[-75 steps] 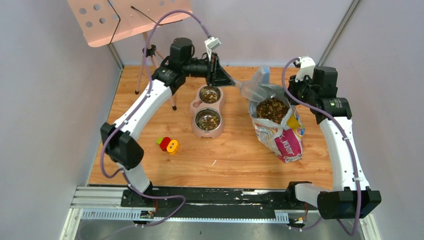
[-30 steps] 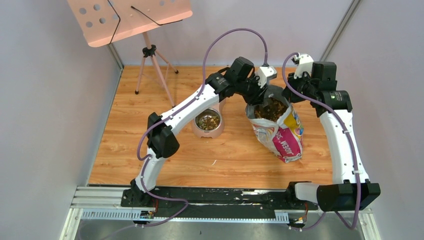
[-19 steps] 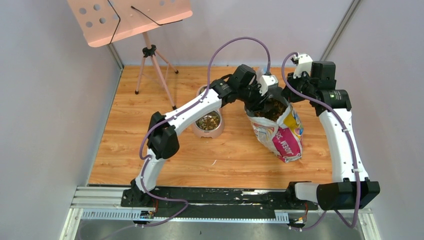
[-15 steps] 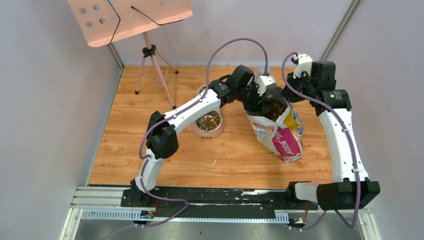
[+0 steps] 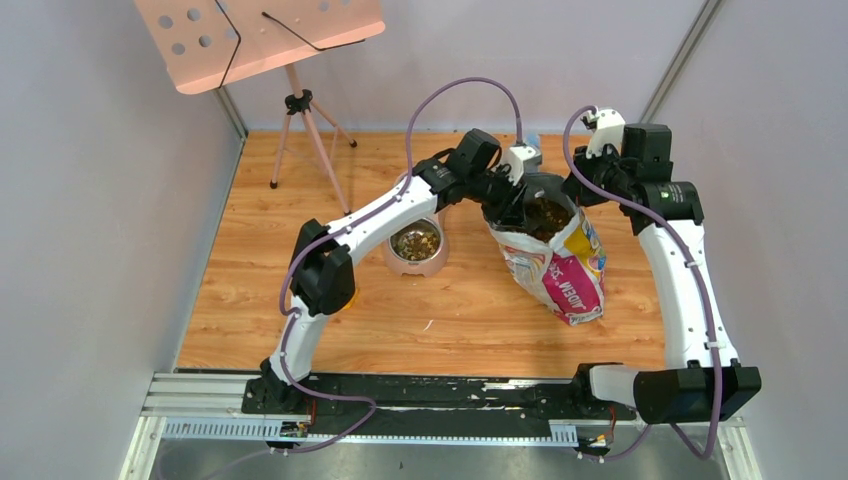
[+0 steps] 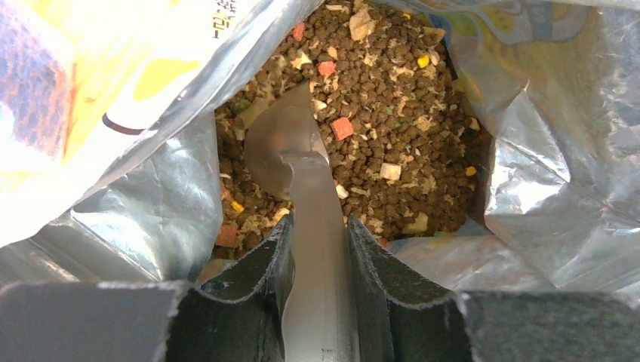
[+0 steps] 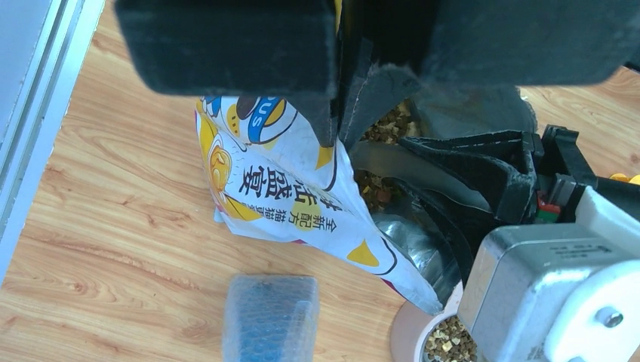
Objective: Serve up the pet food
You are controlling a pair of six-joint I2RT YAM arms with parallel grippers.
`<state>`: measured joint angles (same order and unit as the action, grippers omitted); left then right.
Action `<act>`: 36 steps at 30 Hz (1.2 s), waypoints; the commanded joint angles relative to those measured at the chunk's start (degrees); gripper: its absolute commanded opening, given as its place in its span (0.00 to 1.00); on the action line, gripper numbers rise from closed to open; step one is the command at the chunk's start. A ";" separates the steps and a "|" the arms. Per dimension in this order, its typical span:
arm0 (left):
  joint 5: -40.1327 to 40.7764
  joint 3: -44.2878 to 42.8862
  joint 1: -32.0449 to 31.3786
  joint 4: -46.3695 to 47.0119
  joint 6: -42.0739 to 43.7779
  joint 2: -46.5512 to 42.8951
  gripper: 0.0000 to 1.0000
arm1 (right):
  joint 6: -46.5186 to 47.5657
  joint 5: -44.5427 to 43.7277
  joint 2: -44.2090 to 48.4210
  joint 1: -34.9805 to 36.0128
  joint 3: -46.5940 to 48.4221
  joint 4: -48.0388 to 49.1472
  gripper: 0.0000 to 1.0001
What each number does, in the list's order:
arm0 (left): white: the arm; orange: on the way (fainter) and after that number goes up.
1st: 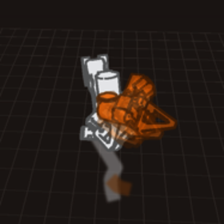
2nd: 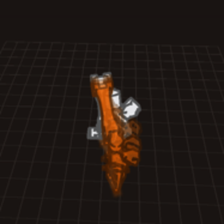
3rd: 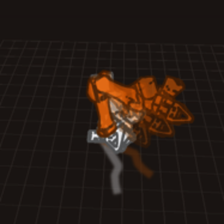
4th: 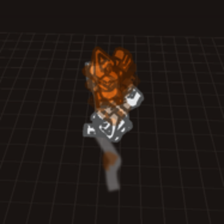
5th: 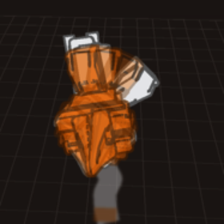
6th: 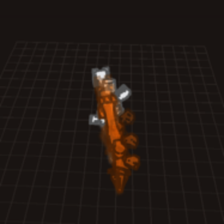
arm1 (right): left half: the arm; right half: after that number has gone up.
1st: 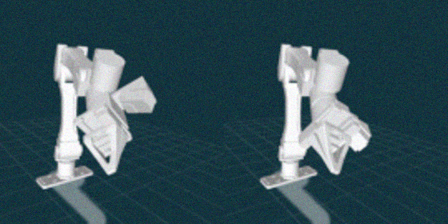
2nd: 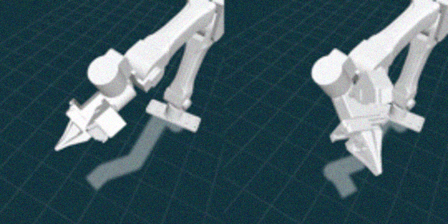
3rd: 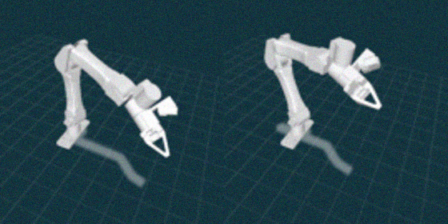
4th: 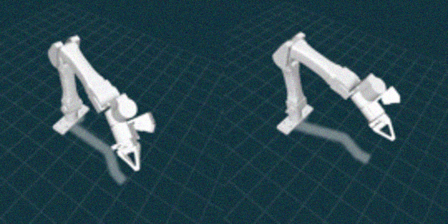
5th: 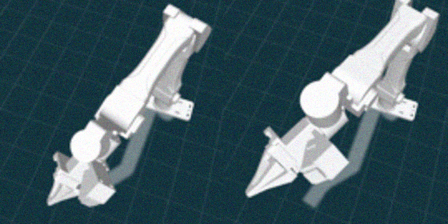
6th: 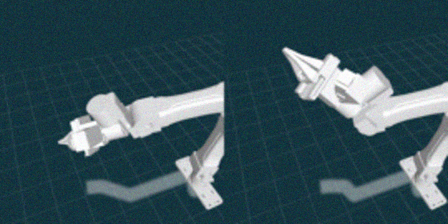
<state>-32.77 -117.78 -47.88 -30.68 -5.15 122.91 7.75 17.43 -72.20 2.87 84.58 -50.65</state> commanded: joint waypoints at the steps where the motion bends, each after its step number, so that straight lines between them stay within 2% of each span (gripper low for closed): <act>1: -8.00 -0.09 -0.30 -3.36 -4.46 -0.82 0.00 | -0.37 1.31 3.15 0.39 0.38 7.03 0.00; 4: -10.32 -1.00 0.17 -5.21 -2.80 -0.78 0.00 | -0.28 1.33 3.45 0.46 0.07 7.03 0.00; 9: -22.60 -3.63 0.59 -10.68 2.02 0.10 0.00 | 0.01 1.36 3.39 0.41 -0.14 7.05 0.00; 13: -22.83 -4.18 0.80 -12.23 2.78 0.29 0.00 | -0.34 1.73 3.39 0.45 -0.45 7.06 0.00; 18: -25.85 -3.60 2.13 -8.75 -1.76 0.28 0.00 | -0.28 1.25 3.73 0.46 -0.79 6.95 0.00; 22: -31.55 -3.69 3.77 -1.70 -10.44 1.48 0.00 | -0.02 0.48 4.00 0.46 -1.22 6.52 0.00; 25: -32.95 -1.15 4.42 7.38 -19.87 1.87 0.00 | -0.32 0.35 3.94 0.44 -2.00 6.15 0.00; 33: -31.20 6.05 7.15 24.82 -40.38 2.25 0.00 | -0.38 0.21 2.81 0.44 -2.66 5.24 0.00; 36: -28.80 7.62 8.12 27.87 -45.83 2.17 0.00 | -0.45 0.02 2.98 0.45 -2.96 5.09 0.00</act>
<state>-60.86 -111.63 -40.91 -13.06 -37.76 124.84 7.75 17.19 -70.35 2.98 81.80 -48.53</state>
